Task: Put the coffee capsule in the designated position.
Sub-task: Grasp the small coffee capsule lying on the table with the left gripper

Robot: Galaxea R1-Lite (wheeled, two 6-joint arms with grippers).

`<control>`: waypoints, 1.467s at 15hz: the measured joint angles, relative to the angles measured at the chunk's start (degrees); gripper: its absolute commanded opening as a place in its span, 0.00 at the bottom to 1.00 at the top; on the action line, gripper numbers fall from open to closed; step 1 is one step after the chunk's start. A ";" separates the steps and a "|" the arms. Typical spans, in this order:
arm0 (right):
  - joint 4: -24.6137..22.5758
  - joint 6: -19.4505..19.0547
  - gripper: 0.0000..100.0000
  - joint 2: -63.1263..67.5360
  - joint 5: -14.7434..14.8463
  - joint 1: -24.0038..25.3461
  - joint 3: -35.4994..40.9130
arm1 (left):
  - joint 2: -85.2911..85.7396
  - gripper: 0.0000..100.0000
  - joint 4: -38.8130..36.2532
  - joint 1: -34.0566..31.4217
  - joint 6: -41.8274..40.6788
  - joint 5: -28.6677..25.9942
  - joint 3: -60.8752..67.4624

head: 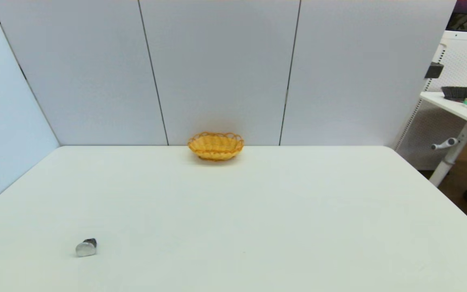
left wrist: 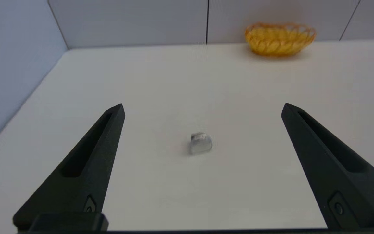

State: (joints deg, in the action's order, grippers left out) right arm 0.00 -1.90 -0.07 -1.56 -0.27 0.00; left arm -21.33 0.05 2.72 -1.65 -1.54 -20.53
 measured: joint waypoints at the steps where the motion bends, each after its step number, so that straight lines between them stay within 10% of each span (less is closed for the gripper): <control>1: 0.00 0.00 1.00 0.00 0.00 0.00 0.00 | -3.74 1.00 0.00 0.22 0.16 0.50 -4.00; 15: 0.00 0.00 1.00 0.00 0.00 0.00 0.00 | -56.50 1.00 2.29 -2.04 -7.94 3.60 -51.96; 22: 0.00 0.01 1.00 0.00 0.00 0.00 0.00 | -66.40 1.00 35.52 -2.72 -32.06 -9.26 -70.21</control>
State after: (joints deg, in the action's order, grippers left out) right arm 0.00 -1.89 -0.07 -1.56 -0.27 0.00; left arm -87.74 35.57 0.00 -33.71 -10.80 -90.73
